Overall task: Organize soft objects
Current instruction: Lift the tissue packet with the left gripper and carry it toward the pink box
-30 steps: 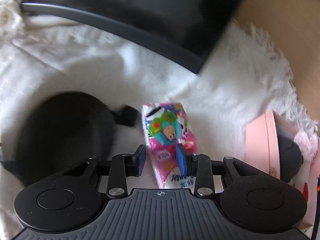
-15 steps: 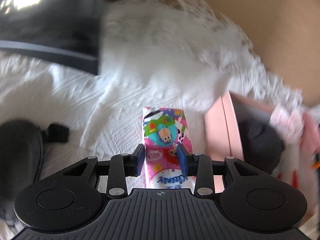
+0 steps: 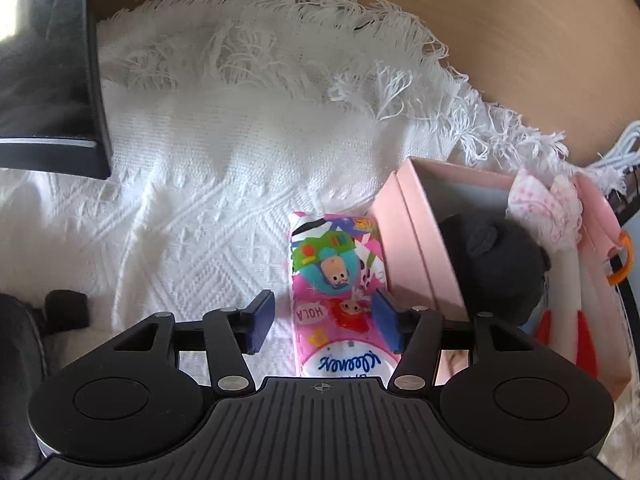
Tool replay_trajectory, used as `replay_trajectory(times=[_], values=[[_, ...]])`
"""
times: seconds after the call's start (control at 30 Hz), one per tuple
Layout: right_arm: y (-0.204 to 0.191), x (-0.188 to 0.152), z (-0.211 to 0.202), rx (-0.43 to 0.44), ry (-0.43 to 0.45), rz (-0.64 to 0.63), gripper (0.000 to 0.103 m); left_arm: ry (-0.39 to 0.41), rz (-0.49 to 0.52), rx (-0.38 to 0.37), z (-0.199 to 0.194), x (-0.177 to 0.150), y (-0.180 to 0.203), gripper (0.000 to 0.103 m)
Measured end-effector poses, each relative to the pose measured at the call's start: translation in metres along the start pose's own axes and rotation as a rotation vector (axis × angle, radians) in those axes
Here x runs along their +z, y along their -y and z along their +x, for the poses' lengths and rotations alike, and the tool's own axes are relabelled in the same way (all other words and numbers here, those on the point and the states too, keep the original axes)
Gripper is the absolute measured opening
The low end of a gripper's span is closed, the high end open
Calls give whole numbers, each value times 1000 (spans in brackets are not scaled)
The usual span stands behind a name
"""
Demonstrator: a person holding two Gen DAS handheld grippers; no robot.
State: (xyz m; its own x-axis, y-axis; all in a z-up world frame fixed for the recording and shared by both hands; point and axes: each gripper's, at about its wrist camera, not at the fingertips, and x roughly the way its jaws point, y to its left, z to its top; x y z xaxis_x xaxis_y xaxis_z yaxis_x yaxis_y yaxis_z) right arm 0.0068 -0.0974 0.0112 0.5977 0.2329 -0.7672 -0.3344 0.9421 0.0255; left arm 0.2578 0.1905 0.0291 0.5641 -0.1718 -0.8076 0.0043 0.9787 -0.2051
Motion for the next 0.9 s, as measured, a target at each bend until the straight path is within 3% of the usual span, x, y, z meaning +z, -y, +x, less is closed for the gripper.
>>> replay_trajectory(times=[0.17, 0.2, 0.3, 0.37, 0.47, 0.63, 0.8, 0.9], values=[[0, -1, 0, 0, 4, -1, 103, 43, 120, 157, -17, -8, -4, 54], [0, -1, 0, 0, 5, 0, 103, 38, 113, 146, -18, -7, -7, 53], [0, -2, 0, -1, 8, 3, 103, -4, 55, 13, -17, -7, -13, 53], [0, -1, 0, -1, 9, 2, 103, -11, 74, -17, -16, -10, -7, 55], [0, -2, -1, 0, 15, 2, 103, 3, 146, 15, -12, -15, 6, 56], [0, -3, -1, -1, 19, 4, 103, -17, 149, -16, -10, -13, 5, 58], [0, -3, -2, 0, 20, 4, 103, 14, 216, 111, -20, -16, -5, 57], [0, -4, -2, 0, 25, 4, 103, 5, 173, 92, -21, -10, -21, 57]])
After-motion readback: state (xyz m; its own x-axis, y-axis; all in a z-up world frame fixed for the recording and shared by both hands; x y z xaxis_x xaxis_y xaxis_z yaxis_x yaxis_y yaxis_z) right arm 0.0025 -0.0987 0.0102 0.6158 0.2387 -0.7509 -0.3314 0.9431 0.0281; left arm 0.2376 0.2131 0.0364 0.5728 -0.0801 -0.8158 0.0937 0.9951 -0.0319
